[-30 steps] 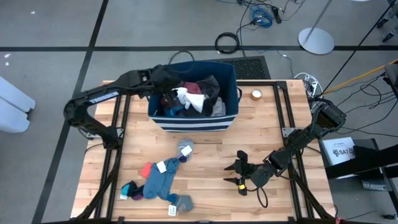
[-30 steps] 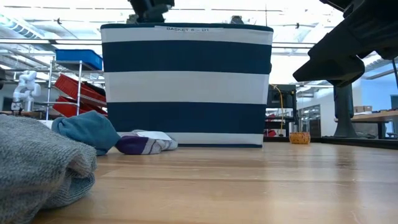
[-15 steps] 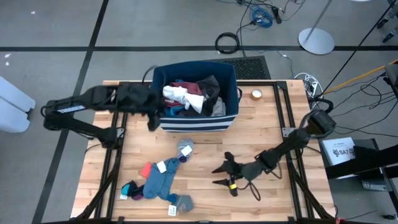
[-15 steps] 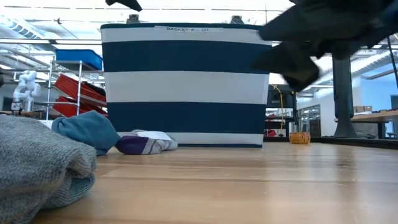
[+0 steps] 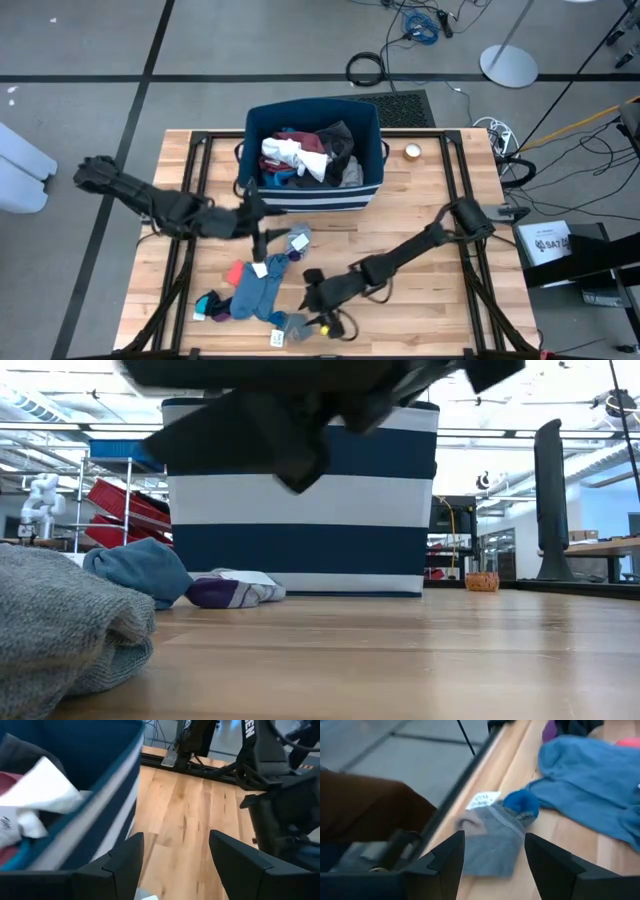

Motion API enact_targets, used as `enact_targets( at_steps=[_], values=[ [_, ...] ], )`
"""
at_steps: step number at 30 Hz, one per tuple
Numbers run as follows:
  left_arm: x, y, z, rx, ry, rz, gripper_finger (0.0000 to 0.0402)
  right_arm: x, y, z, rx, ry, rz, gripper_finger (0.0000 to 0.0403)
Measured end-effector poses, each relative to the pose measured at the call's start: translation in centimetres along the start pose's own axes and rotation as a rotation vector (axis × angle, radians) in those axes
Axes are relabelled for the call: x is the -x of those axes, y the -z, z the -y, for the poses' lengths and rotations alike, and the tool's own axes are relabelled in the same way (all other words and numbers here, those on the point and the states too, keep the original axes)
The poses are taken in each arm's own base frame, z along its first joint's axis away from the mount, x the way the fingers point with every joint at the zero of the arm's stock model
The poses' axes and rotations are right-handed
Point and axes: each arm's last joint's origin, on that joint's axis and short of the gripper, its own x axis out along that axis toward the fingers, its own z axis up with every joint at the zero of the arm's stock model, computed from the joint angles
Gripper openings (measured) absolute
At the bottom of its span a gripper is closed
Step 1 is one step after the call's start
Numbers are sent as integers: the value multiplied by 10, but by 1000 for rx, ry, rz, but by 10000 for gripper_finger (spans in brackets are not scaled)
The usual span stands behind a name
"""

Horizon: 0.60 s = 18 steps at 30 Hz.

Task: Sort clothes
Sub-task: Put the gray sock into the blue bin

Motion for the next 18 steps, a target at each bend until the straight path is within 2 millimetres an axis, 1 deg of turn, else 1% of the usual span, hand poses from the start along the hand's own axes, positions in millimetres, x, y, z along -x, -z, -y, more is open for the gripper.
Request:
enact_targets(
  at_steps=[4, 6, 9, 14, 18],
  values=[
    [-2, 27, 15, -4, -25, 33, 235, -24, -6, 1, -14, 6, -36, 196],
    [1, 38, 21, 2, -36, 47, 235, -31, -7, 1, -29, -1, -34, 196],
    [5, 48, 27, -1, -57, 65, 235, -35, -3, 3, -55, 3, -44, 196],
    [11, 50, 33, -29, -63, 89, 235, -37, -4, 13, -77, 26, -28, 196],
    [11, 48, 34, -48, -59, 106, 235, -48, 7, 24, -116, 38, -24, 196]
  ],
)
